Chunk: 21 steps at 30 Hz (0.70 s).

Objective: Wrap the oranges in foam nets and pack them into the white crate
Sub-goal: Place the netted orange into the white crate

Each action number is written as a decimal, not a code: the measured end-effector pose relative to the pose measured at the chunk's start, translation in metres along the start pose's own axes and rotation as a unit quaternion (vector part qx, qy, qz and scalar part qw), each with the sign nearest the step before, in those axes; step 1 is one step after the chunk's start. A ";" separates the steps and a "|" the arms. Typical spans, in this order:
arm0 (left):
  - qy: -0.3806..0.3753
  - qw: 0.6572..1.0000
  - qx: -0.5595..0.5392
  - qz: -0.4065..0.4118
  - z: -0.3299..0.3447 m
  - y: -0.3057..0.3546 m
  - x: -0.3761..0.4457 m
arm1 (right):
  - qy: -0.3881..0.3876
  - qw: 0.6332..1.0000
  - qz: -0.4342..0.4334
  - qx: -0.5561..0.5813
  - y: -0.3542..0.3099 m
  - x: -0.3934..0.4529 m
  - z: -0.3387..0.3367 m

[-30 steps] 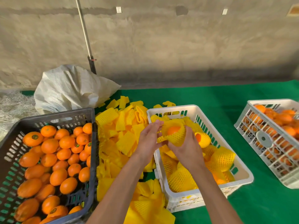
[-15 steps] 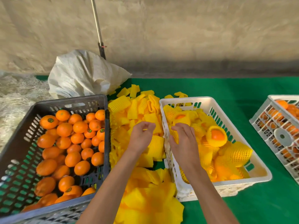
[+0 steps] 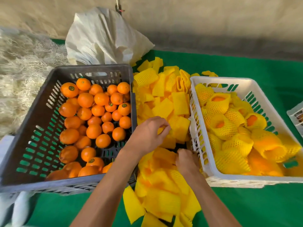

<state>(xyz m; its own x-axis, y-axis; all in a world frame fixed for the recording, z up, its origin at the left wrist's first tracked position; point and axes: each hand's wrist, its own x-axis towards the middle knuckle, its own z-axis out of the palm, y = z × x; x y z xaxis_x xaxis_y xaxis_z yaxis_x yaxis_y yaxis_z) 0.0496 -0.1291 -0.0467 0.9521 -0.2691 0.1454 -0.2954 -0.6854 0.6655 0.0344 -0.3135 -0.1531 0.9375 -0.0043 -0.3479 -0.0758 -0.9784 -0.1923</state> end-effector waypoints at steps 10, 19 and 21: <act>0.050 0.996 -0.018 -0.078 0.001 0.009 -0.005 | 0.285 0.897 -0.115 0.318 -0.036 -0.033 -0.058; 0.209 0.946 -0.222 -0.113 -0.033 0.003 -0.024 | 0.309 0.886 -0.222 0.265 -0.075 -0.052 -0.110; 0.232 0.951 -0.182 -0.098 -0.044 0.003 -0.027 | 0.286 0.910 -0.202 0.220 -0.093 -0.052 -0.119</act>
<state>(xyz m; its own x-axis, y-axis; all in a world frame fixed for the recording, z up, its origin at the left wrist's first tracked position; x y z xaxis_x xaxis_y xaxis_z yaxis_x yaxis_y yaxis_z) 0.0263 -0.0942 -0.0164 0.9435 0.2242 0.2441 -0.1431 -0.3889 0.9101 0.0327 -0.2471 -0.0079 0.9331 0.1080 0.3431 0.3041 -0.7463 -0.5921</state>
